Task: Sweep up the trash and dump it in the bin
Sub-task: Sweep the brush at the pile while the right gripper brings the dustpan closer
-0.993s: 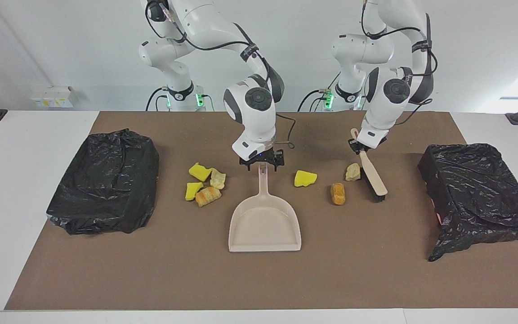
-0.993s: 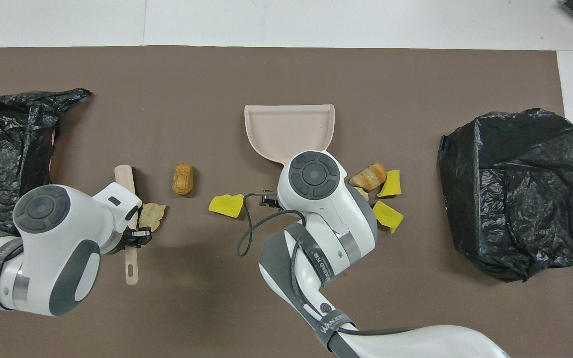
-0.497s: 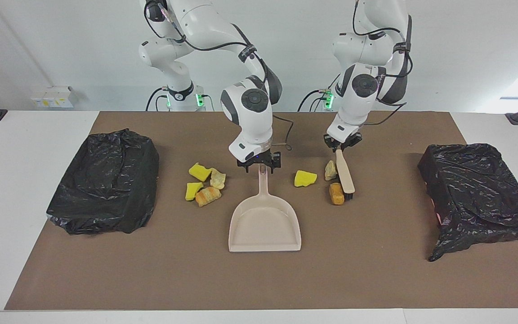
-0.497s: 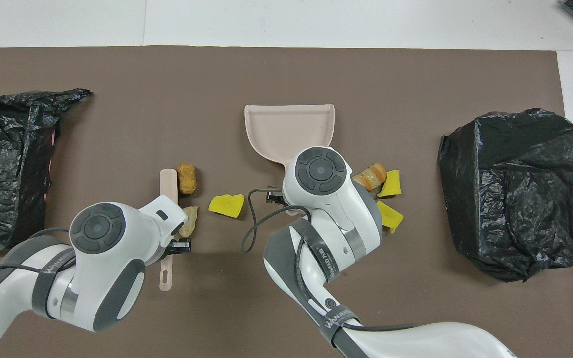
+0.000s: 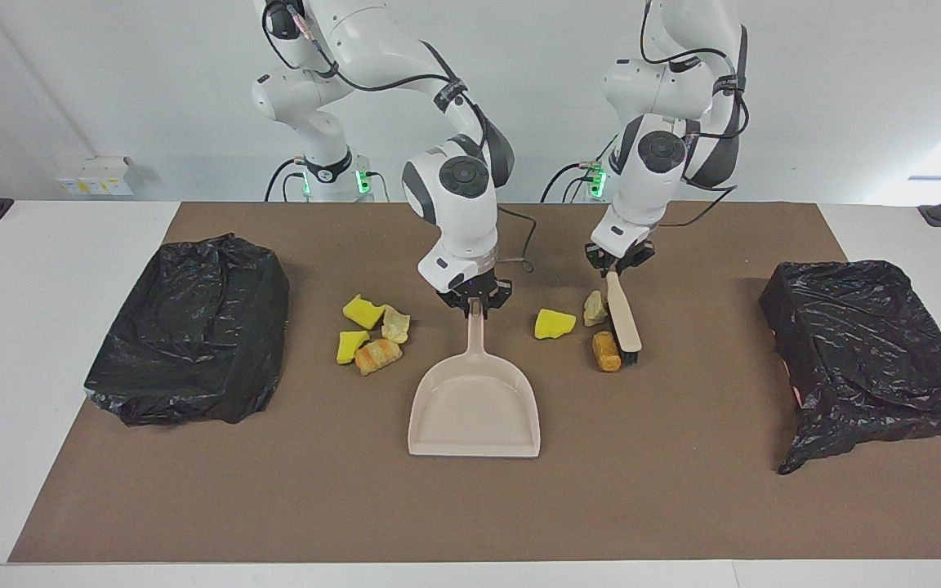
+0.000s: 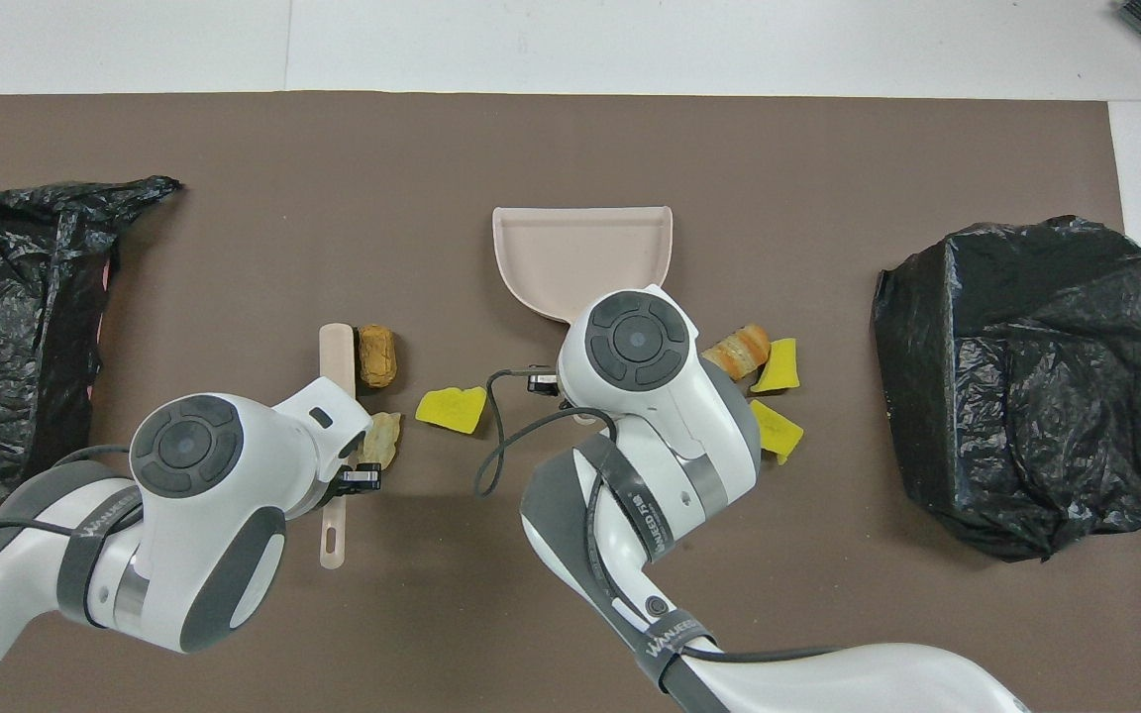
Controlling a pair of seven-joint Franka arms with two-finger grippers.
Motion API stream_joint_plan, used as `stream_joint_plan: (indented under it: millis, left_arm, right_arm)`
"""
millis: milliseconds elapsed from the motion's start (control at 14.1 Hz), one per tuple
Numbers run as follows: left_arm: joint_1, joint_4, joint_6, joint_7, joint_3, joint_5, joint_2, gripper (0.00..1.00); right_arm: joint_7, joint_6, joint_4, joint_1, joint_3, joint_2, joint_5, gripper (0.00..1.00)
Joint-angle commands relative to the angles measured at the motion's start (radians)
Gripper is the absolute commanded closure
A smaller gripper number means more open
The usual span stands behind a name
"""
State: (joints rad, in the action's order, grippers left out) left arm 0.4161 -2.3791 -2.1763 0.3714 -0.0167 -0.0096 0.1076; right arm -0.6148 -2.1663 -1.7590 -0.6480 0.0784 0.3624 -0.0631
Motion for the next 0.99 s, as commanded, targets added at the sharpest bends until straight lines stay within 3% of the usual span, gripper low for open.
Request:
stream_joint_plan:
  millis: [0, 142, 355, 638, 922]
  left_arm:
    - [-0.020, 0.018, 0.044, -0.006, 0.000, -0.013, -0.009, 1.00]
    - [-0.025, 0.018, 0.047, -0.005, 0.000, -0.013, -0.009, 1.00]
    - [-0.045, 0.002, 0.032, -0.006, 0.001, -0.012, -0.005, 1.00]
    - [-0.043, -0.005, 0.023, -0.009, 0.003, -0.012, -0.003, 1.00]
    - [-0.045, -0.011, 0.010, -0.026, 0.003, -0.012, -0.002, 1.00]
  right_arm:
    - [0.067, 0.078, 0.038, 0.030, 0.004, -0.043, 0.037, 1.00]
    - [0.366, 0.161, 0.032, 0.048, -0.002, -0.112, 0.016, 1.00]
    - [0.626, 0.302, 0.018, 0.050, 0.000, -0.195, 0.035, 1.00]
    - [0.973, 0.281, -0.075, 0.047, 0.000, -0.243, 0.123, 1.00]
    - [1.303, 0.146, -0.276, 0.113, 0.001, -0.325, 0.128, 1.00]
